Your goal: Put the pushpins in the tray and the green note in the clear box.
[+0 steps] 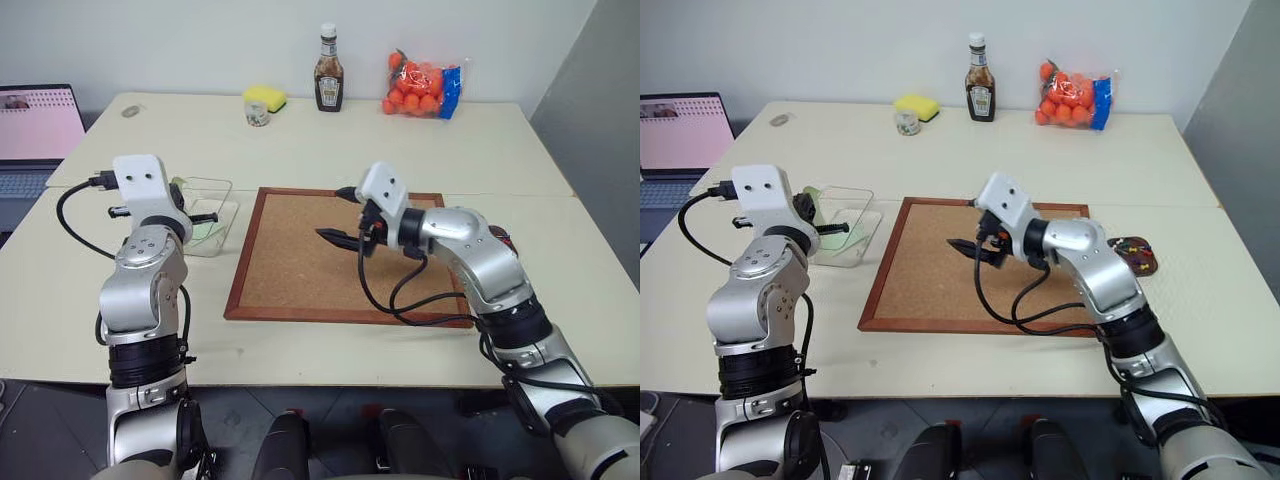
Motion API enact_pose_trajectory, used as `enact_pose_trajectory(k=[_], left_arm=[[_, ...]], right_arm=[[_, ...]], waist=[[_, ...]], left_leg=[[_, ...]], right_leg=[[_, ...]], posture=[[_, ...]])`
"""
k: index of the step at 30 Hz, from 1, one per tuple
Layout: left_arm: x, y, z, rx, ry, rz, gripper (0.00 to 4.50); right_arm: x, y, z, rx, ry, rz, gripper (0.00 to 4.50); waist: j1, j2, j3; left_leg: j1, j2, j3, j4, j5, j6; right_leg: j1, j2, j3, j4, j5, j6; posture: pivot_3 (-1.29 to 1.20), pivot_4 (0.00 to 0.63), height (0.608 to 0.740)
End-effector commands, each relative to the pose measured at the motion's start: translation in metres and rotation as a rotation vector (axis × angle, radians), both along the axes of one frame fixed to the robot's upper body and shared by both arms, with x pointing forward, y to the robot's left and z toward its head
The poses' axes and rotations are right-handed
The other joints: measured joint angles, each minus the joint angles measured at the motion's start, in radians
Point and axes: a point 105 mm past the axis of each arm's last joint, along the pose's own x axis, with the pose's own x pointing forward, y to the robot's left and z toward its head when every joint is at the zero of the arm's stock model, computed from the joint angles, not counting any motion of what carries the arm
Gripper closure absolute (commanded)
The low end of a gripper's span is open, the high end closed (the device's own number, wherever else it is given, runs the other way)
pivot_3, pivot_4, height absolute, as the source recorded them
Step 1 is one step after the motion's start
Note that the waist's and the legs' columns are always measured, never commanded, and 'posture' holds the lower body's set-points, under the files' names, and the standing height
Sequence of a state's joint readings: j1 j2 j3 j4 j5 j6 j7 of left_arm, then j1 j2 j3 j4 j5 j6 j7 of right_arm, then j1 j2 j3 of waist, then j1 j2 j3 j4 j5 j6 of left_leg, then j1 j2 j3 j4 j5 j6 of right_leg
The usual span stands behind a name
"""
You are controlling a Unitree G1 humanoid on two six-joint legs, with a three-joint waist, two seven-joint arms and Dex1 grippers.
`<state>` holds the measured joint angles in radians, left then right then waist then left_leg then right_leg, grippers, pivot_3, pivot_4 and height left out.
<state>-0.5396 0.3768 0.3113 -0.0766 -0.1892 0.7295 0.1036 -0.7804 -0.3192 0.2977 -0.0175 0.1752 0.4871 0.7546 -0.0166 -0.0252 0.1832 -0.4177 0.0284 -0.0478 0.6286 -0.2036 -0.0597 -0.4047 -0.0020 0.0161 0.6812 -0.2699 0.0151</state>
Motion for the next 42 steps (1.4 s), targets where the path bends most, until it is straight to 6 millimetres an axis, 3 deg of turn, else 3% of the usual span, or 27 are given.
enact_pose_trajectory(k=[1, 6, 19, 22, 24, 28, 31, 33, 36, 42], left_arm=[[0.001, 0.008, 0.01, 0.014, -0.05, 0.055, 4.5], [0.001, 0.017, 0.005, -0.005, -0.037, 0.1, 4.5], [0.004, 0.013, 0.013, -0.111, -0.076, 0.095, 1.87], [0.006, 0.004, 0.027, -0.055, -0.13, 0.044, 1.31], [0.007, -0.014, 0.039, 0.0, -0.174, -0.041, 0.94], [0.007, -0.069, 0.054, 0.032, -0.231, -0.359, 0.94], [-0.002, -0.116, 0.049, 0.144, -0.215, -0.607, 0.94], [-0.006, -0.125, 0.039, 0.203, -0.201, -0.644, 0.94], [-0.013, -0.131, 0.014, 0.135, -0.151, -0.716, 0.94], [-0.021, -0.135, -0.016, 0.101, -0.109, -0.761, 0.94]], right_arm=[[-0.004, 0.01, 0.012, 0.001, -0.054, 0.037, 0.5], [-0.008, 0.012, 0.009, -0.005, -0.047, 0.05, 0.5], [-0.011, 0.012, 0.006, -0.005, -0.043, 0.043, 0.43], [-0.01, 0.01, 0.009, 0.01, -0.054, 0.032, 0.43], [-0.01, 0.005, 0.013, 0.038, -0.063, 0.011, 0.43], [-0.009, -0.016, 0.024, 0.147, -0.106, -0.082, 0.43], [-0.01, -0.051, 0.025, 0.27, -0.106, -0.234, 0.43], [-0.012, -0.07, 0.018, 0.308, -0.098, -0.332, 0.43], [-0.017, -0.094, 0.0, 0.37, -0.061, -0.481, 0.43], [-0.026, -0.111, -0.028, 0.365, -0.041, -0.628, 0.43]], waist=[[0.0, 0.0, 0.0], [-0.001, 0.0, 0.0], [-0.003, 0.0, 0.0], [-0.003, 0.0, 0.0], [-0.002, 0.0, 0.0], [0.003, 0.0, 0.0], [0.006, 0.0, 0.0], [0.007, 0.0, 0.0], [-0.001, 0.0, 0.0], [-0.017, 0.0, 0.0]], left_leg=[[0.0, 0.0, 0.0, 0.0, 0.0, 0.0], [0.0, 0.0, 0.0, 0.0, 0.0, 0.0], [0.0, 0.0, 0.0, 0.0, 0.0, 0.0], [0.0, 0.0, 0.0, 0.0, 0.0, 0.0], [0.0, 0.0, 0.0, 0.0, 0.0, 0.0], [-0.001, 0.0, -0.001, 0.0, 0.0, 0.0], [-0.001, 0.0, 0.0, 0.0, 0.0, 0.0], [0.0, 0.0, 0.0, -0.001, 0.0, 0.0], [0.001, 0.0, 0.002, -0.001, 0.0, 0.0], [0.002, 0.002, 0.001, -0.002, 0.0, 0.0]], right_leg=[[0.0, 0.0, 0.0, 0.0, 0.0, 0.0], [0.0, 0.0, 0.0, 0.0, 0.0, 0.0], [0.0, 0.0, 0.0, 0.001, 0.0, 0.0], [0.0, 0.0, 0.0, 0.001, 0.0, 0.0], [0.0, 0.0, 0.0, 0.001, 0.0, 0.0], [0.0, 0.0, -0.001, 0.0, 0.0, 0.0], [0.0, -0.001, 0.0, 0.0, 0.0, 0.0], [0.0, -0.001, 0.0, 0.0, 0.0, 0.0], [0.0, -0.001, 0.002, 0.0, 0.0, 0.0], [0.0, 0.002, 0.002, 0.002, -0.002, 0.001]], posture=[[0.0, 0.15, 0.74], [0.0, 0.15, 0.74], [0.0, 0.15, 0.74], [0.0, 0.15, 0.74], [0.0, 0.15, 0.74], [0.0, 0.15, 0.74], [0.0, 0.15, 0.74], [0.0, 0.15, 0.74], [0.0, 0.15, 0.74], [0.0, 0.15, 0.74]])
